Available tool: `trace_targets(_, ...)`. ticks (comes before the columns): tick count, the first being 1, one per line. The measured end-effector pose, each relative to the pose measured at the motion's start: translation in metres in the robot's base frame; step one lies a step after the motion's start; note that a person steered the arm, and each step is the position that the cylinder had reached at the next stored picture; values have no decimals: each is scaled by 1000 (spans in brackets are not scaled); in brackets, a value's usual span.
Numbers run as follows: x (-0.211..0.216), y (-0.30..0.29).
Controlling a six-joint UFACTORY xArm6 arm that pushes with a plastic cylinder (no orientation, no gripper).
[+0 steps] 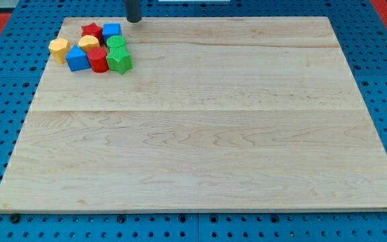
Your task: Separate the heart triangle green star and red circle from the group of blocks
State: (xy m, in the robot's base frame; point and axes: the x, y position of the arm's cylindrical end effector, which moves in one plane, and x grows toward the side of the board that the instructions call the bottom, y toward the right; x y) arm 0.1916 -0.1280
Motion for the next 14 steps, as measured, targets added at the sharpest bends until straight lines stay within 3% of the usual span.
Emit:
trace_targets(3, 0, -11)
trace_targets(5, 1, -98)
trace_targets(7, 30, -141)
trace_targets(11, 83, -133)
trace_targets(14, 121, -90)
